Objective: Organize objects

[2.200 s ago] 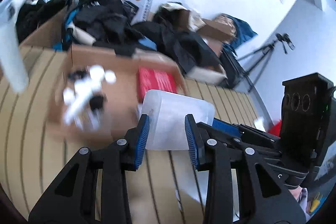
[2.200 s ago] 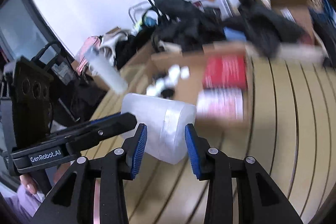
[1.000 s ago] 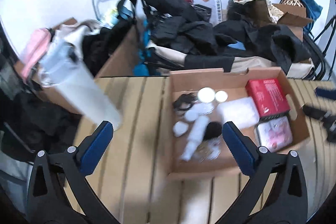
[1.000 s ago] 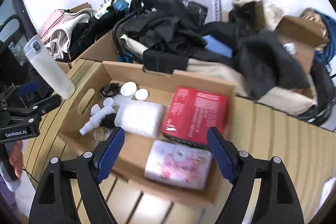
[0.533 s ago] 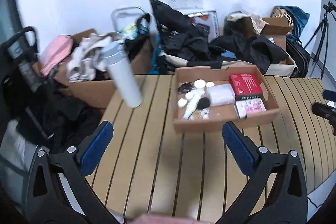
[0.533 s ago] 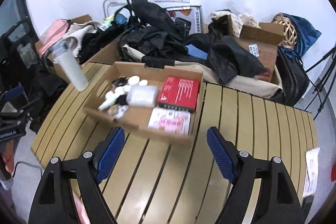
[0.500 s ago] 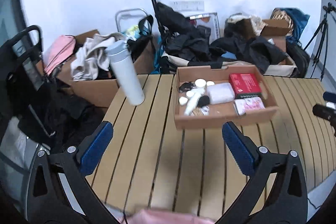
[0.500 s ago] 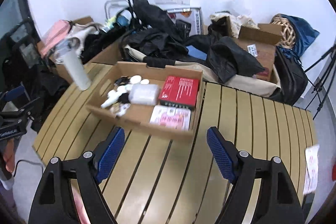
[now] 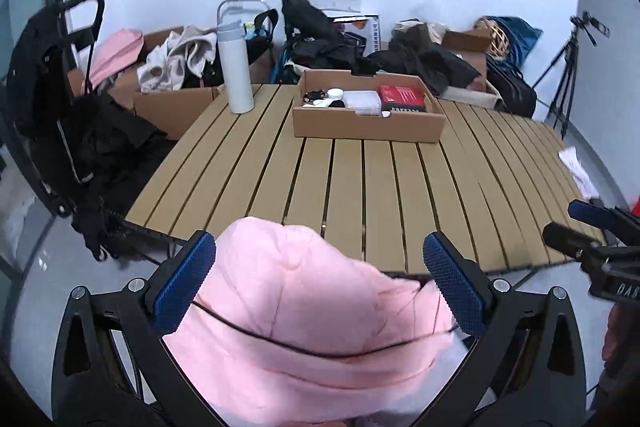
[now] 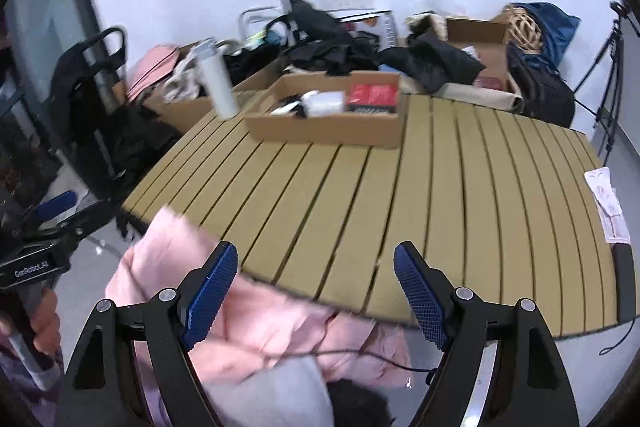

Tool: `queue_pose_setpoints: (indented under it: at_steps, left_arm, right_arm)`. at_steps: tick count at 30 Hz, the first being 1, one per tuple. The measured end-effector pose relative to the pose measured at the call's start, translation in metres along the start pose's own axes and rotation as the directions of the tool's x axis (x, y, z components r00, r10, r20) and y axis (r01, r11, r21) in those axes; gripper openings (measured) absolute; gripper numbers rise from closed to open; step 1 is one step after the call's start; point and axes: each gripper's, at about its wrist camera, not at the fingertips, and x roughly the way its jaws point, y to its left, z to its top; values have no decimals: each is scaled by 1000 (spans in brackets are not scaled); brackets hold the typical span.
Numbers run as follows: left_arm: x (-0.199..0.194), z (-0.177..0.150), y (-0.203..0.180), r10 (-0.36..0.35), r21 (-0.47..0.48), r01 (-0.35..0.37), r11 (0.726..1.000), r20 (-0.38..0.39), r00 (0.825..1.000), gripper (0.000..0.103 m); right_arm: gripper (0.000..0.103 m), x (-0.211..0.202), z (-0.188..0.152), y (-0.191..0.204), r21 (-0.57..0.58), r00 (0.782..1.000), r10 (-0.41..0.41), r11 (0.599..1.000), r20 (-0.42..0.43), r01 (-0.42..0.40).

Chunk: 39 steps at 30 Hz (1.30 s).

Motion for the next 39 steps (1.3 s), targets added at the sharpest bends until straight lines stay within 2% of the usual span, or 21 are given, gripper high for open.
queue_pose_setpoints:
  at_steps: [4, 16, 39]
  left_arm:
    - [-4, 0, -9, 21, 23, -21, 1000, 11, 1000, 103]
    - [-12, -3, -15, 12, 26, -13, 1000, 31, 999, 103]
    - [-12, -1, -11, 16, 11, -16, 1000, 27, 1000, 103]
  right_arm:
    - [84, 2, -13, 9, -11, 1000, 7, 1000, -17, -7]
    - [84, -8, -11, 3, 40, 999, -7, 999, 35, 6]
    - [84, -3, -14, 5, 27, 1000, -16, 1000, 22, 15]
